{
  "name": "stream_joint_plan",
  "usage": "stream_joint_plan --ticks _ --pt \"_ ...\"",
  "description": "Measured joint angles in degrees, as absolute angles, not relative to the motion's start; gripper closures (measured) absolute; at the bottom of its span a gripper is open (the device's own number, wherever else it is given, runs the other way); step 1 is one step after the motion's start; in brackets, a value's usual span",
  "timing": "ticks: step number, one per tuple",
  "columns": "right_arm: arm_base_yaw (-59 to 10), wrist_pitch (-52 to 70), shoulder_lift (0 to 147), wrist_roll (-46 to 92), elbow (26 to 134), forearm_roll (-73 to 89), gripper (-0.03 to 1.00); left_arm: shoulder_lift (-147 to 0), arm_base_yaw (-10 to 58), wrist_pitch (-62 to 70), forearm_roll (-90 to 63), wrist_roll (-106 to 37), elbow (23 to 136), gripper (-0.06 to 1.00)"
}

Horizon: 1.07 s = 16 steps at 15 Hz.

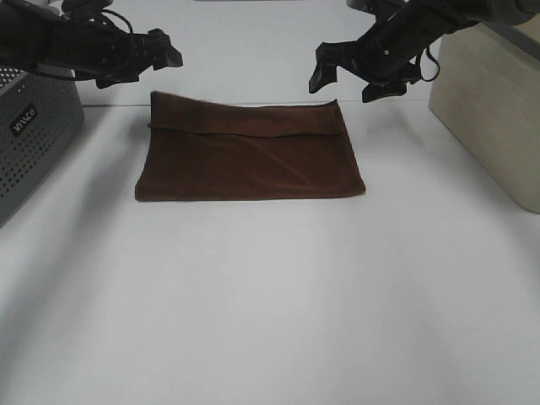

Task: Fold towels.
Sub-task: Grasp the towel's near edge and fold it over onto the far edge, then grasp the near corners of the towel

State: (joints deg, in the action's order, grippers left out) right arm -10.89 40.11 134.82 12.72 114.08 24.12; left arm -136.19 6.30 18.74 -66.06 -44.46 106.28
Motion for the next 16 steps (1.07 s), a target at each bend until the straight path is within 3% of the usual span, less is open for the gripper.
stream_joint_plan --ticks 3,10,16 --pt "-10.89 43.95 132.35 11.69 114.08 23.95 0.05 -136.08 5.39 18.85 -64.92 -38.62 106.28 0.11" --pt "-10.89 57.35 131.09 8.54 114.08 23.55 0.05 -135.79 5.39 37.59 -54.95 -35.58 106.28 0.11" --pt "-6.76 66.75 129.95 5.67 110.47 26.3 0.06 -132.53 5.21 46.35 -46.12 -19.48 102.27 0.11"
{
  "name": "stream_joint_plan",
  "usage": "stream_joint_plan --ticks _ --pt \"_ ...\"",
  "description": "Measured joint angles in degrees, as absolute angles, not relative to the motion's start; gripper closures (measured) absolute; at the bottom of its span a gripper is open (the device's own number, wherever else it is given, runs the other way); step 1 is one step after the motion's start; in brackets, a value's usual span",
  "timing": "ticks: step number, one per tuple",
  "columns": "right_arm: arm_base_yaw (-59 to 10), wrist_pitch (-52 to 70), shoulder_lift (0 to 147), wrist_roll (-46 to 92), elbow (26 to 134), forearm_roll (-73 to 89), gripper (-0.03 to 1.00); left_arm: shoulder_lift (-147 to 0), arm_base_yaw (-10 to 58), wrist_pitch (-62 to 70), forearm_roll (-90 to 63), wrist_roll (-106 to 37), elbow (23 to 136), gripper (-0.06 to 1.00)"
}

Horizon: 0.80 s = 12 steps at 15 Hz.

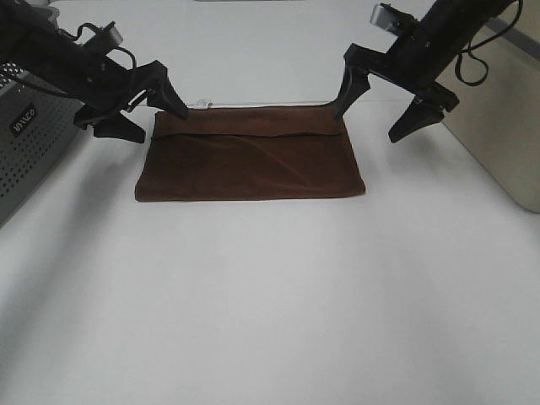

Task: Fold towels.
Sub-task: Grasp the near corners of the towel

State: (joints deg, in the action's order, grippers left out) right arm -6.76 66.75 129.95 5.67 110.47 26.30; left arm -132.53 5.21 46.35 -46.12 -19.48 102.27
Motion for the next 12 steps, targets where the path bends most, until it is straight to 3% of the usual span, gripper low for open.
stream_joint_plan --ticks 5,12 --pt "-5.5 64.17 129.32 11.34 101.24 31.91 0.06 -126.22 0.57 45.89 -43.03 -14.04 93.22 0.11" --pt "-5.44 62.17 131.72 13.18 100.61 32.14 0.07 -128.57 2.69 46.75 -41.48 -13.24 93.16 0.11"
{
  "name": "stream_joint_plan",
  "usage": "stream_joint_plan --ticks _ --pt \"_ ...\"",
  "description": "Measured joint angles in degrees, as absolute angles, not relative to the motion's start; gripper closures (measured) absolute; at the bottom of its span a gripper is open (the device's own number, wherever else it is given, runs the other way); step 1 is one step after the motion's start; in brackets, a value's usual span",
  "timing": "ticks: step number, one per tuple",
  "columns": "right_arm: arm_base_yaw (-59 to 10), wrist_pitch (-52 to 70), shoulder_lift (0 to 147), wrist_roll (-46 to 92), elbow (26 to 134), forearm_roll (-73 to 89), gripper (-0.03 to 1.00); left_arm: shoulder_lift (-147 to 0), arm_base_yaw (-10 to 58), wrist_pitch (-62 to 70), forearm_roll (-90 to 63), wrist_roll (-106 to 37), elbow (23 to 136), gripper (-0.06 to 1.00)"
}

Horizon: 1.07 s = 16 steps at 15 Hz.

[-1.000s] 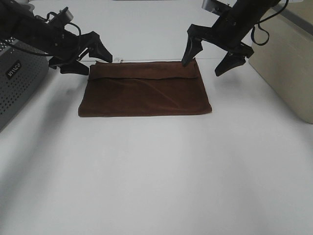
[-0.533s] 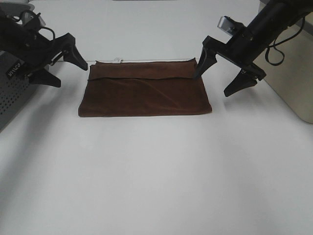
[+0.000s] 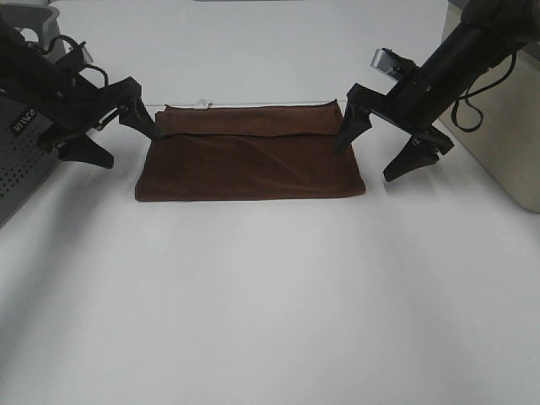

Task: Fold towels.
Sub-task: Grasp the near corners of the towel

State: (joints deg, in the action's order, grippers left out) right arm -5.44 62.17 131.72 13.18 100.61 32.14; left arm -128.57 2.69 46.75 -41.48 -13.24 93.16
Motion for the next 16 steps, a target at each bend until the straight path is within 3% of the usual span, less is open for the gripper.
stream_joint_plan --ticks 5,12,14,16 --pt "-5.44 57.47 134.99 15.41 100.61 34.84 0.12 -132.58 5.9 43.49 -41.83 -12.95 93.16 0.15" --pt "-6.88 53.4 136.59 17.3 100.61 37.53 0.27 -133.96 8.02 40.16 -43.03 -12.95 93.16 0.29" --pt "-7.39 52.6 136.71 17.19 100.61 37.87 0.46 -134.36 8.25 39.94 -42.86 -12.95 93.16 0.47" --pt "-7.33 52.25 137.22 16.1 100.61 37.76 0.75 -134.65 8.31 39.99 -42.57 -12.95 93.16 0.77"
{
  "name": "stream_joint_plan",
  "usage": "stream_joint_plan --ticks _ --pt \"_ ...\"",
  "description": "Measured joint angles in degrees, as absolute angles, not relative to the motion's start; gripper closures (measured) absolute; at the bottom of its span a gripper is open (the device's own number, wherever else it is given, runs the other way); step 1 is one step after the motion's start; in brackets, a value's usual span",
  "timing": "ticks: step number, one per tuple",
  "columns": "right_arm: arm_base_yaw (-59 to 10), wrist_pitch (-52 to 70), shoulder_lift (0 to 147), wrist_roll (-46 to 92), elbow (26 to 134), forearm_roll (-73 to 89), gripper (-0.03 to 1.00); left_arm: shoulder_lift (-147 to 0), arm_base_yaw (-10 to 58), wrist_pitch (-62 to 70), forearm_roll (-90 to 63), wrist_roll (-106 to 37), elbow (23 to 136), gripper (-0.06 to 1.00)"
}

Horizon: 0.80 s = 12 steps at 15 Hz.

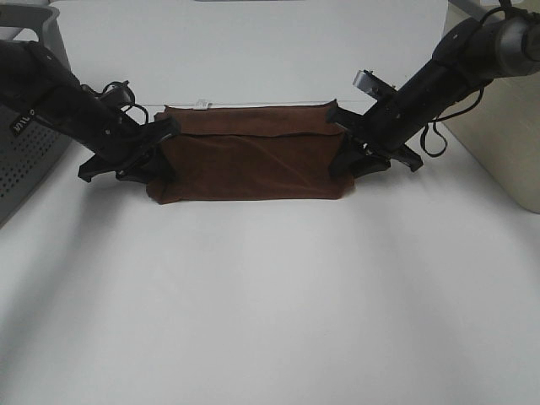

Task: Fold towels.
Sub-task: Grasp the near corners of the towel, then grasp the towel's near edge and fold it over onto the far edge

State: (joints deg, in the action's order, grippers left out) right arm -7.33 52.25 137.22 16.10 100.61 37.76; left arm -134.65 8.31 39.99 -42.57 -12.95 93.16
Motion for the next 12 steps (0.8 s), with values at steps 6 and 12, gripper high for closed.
stream_joint_plan --ticks 6,12 --pt "-7.33 54.95 136.65 10.2 100.38 35.92 0.97 -132.75 8.31 43.89 -37.7 -12.66 93.16 0.94" --pt "-7.33 54.83 124.5 9.0 83.08 33.29 0.97 -122.04 8.31 45.44 -33.52 -10.31 79.58 0.94"
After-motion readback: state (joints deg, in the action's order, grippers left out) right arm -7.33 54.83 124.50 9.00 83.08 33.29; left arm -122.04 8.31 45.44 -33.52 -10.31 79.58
